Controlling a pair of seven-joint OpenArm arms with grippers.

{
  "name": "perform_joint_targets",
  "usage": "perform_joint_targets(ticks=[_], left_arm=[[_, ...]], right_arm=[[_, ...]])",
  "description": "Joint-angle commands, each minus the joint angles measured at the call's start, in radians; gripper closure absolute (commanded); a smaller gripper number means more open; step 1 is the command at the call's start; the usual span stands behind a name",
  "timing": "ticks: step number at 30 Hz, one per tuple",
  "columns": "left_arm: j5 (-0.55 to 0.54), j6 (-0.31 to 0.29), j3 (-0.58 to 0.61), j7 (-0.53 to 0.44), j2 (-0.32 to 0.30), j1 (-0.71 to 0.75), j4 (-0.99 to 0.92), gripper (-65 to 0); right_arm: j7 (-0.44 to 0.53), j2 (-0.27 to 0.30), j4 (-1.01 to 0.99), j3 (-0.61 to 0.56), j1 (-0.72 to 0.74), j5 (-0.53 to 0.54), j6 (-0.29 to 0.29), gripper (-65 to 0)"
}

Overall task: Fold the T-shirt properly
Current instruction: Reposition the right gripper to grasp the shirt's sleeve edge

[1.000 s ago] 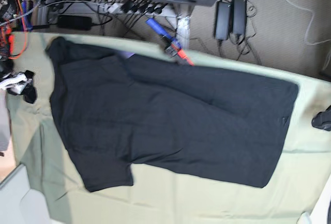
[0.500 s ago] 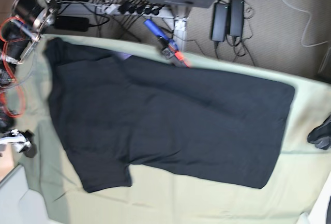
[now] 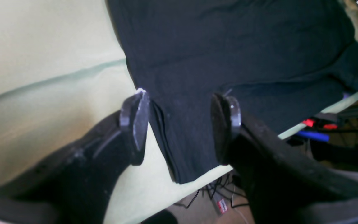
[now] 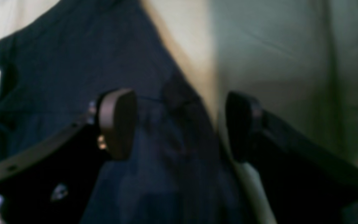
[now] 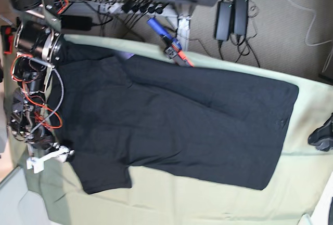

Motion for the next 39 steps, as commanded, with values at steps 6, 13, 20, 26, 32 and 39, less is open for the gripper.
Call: perform_joint_targets(ticks=[6,13,20,26,32,39], left_arm=[[-0.017,-0.012,-0.011,-0.019,-0.025,-0.010,0.011,-35.1],[-0.016,-0.012,-0.011,-0.019,-0.026,-0.010,0.011,-35.1],[-0.016,-0.012,-0.011,-0.018,-0.026,-0.010,0.011,-35.1],[-0.018,-0.012,-0.011,-0.016,-0.026,-0.008,0.011,-35.1],[-0.021,-0.012,-0.011,-0.014,-0.026,-0.008,0.011,-35.1],[-0.021,-0.012,-0.011,-0.018,-0.026,-0.008,0.011,-35.1]], right_arm=[[0.019,-0.026,0.016,-0.021,0.032,0.006,0.063,-44.2],[0.028,-0.027,0.021,-0.021,0.033,0.005,0.063,-44.2],[0.071,0.003,0.028,-0.018,0.056,-0.028,0.060,-44.3],[0.122,0.027,0.018,-0.019,0.060,-0.048,0.052,-44.2],[0.185,0.027,-0.066,-0.019,0.060,-0.079,0.052,-44.3],[0.217,0.015,-0.131,-0.019,0.057,-0.095,0.053,-44.2]])
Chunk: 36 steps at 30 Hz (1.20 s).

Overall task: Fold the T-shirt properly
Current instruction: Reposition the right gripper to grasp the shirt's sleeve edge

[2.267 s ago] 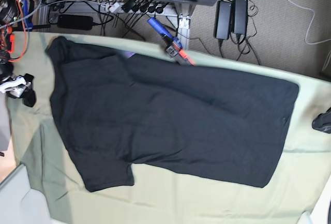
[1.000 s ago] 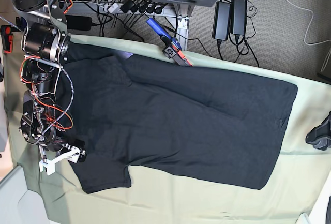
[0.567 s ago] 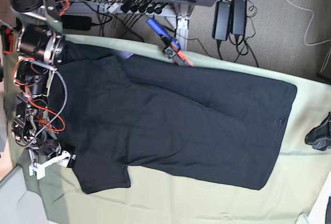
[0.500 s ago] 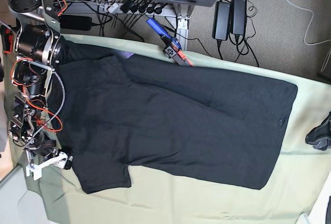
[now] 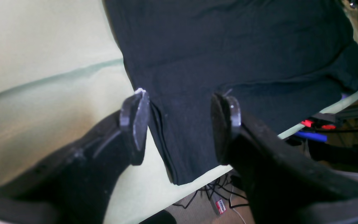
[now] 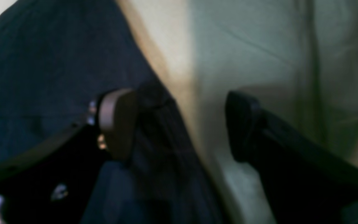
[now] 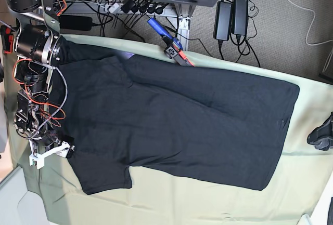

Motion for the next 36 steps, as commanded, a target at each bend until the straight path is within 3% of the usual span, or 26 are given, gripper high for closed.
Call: perform_joint_targets(ticks=[1,12,25,26,31,33,36], left_arm=[[-0.020,-0.012,-0.011,-0.019,-0.030,-0.011,0.011,-35.1],[-0.019,-0.012,-0.011,-0.018,-0.030,-0.011,0.011,-35.1],[-0.018,-0.012,-0.011,-0.023,-0.030,-0.011,0.011,-35.1],[-0.018,-0.012,-0.011,-0.024,-0.030,-0.011,0.011,-35.1],[-0.012,-0.012,-0.011,-0.027,-0.030,-0.011,0.011,-35.1],[-0.012,-0.012,-0.011,-0.027,-0.030,-0.011,0.011,-35.1],[-0.012,-0.012,-0.011,-0.027,-0.030,-0.011,0.011,-35.1]], right_arm=[[0.019,0.001,0.015,0.003,0.030,0.008,0.055,-44.2],[0.018,-0.069,0.024,0.002,0.031,0.013,0.061,-44.2],[-0.010,-0.077,0.043,0.002,0.033,0.016,0.067,-43.5],[-0.013,-0.077,0.046,0.002,0.033,0.016,0.067,-40.2],[-0.014,-0.077,0.050,0.002,0.032,0.016,0.067,-9.1],[-0.014,-0.076,0.051,0.002,0.032,0.016,0.067,-3.5],[-0.014,-0.077,0.058,0.002,0.032,0.016,0.067,-2.3]])
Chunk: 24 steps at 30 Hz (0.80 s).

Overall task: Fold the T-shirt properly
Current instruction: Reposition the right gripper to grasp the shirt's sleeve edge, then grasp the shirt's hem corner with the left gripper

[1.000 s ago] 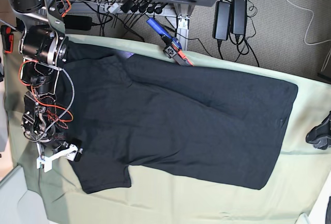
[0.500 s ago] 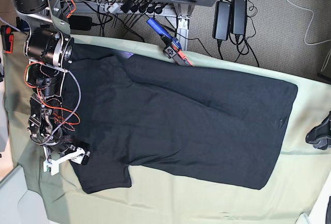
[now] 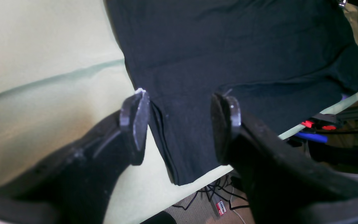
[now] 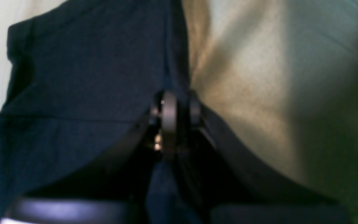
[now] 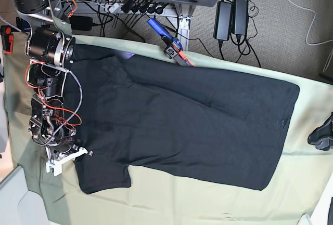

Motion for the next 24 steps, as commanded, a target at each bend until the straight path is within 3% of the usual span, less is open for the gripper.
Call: perform_joint_targets(ticks=[1,7,13,18,24], left_arm=[[-0.014,-0.012,-0.011,-0.019,-0.030,-0.011,0.011,-35.1],[-0.005,-0.012,-0.011,-0.037,-0.030,-0.011,0.011,-35.1],[0.256,-0.012,0.013,-0.248,-0.020,-0.015,-0.011,-35.1],[0.347,-0.012,0.100,-0.298,0.049,-0.089,-0.082,-35.1],[0.491,-0.012,0.269,-0.402,0.143,-0.285,-0.266,-35.1]], right_arm=[[0.016,0.010,0.026,0.002,0.032,0.009,0.065,-2.2],[0.012,0.010,0.050,0.002,0.033,0.009,0.065,0.0],[-0.015,0.010,0.050,0.002,0.032,0.009,0.066,0.0],[-0.015,0.010,0.050,0.002,0.032,0.027,0.066,0.0],[-0.059,0.010,0.050,0.002,0.030,0.051,0.066,0.0]])
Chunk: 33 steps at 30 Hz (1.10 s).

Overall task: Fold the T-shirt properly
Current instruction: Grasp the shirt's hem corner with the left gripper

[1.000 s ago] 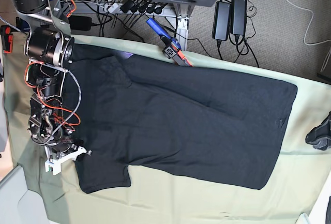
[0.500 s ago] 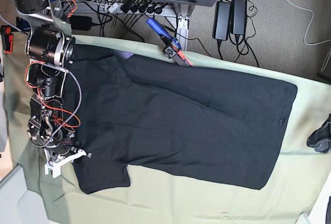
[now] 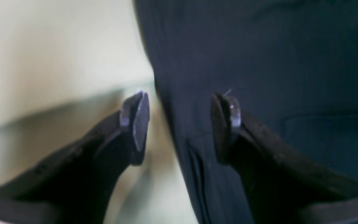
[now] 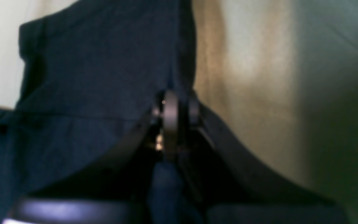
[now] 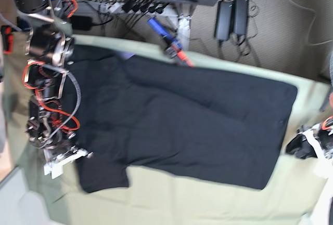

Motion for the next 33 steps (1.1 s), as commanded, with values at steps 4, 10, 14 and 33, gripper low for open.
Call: perform_joint_targets(ticks=[4,10,14,33], left_arm=[[0.055,0.021,0.071,-0.100,0.043,-0.190,-0.161,-35.1],[0.173,0.042,0.143,-0.283,0.152,-0.412,-0.518,-35.1],[0.177,0.066,0.143,-0.355,0.196,-0.497,-0.718,-35.1],[0.204,0.067,0.143,-0.370,0.276,-0.516,-0.748,-27.2]], right_arm=[[0.014,0.011,0.018,0.002,0.024,0.007,0.065,0.0],[0.014,0.011,0.018,0.002,0.013,0.008,0.065,0.0],[0.014,0.011,0.017,0.002,0.013,0.007,0.065,0.0],[0.014,0.013,0.017,0.002,0.013,0.033,0.065,0.0]])
